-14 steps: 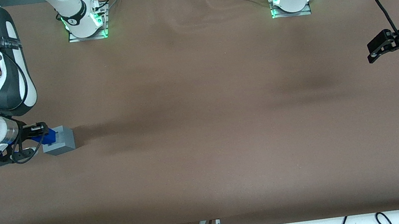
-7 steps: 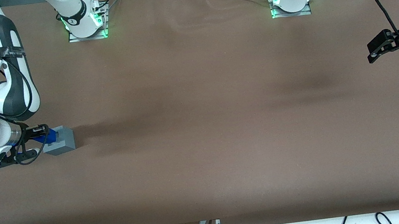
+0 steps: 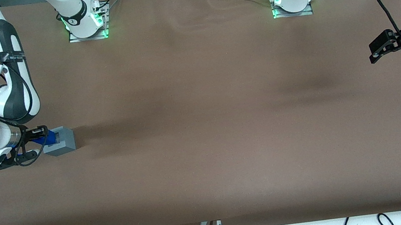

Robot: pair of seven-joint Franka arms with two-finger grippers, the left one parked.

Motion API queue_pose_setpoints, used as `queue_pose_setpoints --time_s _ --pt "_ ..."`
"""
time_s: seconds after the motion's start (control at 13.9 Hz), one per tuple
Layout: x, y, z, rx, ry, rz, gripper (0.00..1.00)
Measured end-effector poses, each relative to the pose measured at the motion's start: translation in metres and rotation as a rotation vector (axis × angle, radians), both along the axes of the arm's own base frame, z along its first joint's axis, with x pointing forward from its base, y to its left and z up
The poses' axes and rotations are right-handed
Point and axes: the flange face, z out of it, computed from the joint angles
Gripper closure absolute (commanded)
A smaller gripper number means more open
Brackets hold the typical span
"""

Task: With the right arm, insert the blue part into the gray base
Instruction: 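Lower the blue block into the gray base's square hole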

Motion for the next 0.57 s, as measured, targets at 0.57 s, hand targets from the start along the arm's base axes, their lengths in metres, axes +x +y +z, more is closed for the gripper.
queue_pose_setpoints --time_s 0.57 --pt "0.0011 0.0041 -0.0073 0.022 -0.002 -0.009 0.68"
